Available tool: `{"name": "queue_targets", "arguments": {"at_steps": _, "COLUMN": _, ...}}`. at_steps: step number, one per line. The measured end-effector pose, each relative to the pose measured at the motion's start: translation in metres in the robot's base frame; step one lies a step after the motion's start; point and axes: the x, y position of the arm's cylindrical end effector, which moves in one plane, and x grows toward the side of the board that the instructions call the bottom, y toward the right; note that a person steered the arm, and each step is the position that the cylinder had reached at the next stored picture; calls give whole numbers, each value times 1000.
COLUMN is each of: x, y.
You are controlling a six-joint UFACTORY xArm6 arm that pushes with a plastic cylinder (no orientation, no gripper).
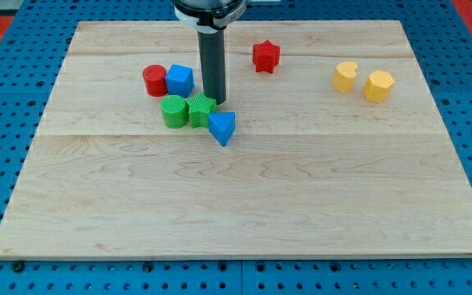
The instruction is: Slightly move the green blocks towards the left
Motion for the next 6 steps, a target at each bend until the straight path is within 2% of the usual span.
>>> {"name": "queue_targets", "arguments": {"at_steps": 4, "x": 3, "y": 15}}
{"name": "queue_targets", "arguments": {"at_steps": 6, "x": 6, "y": 44}}
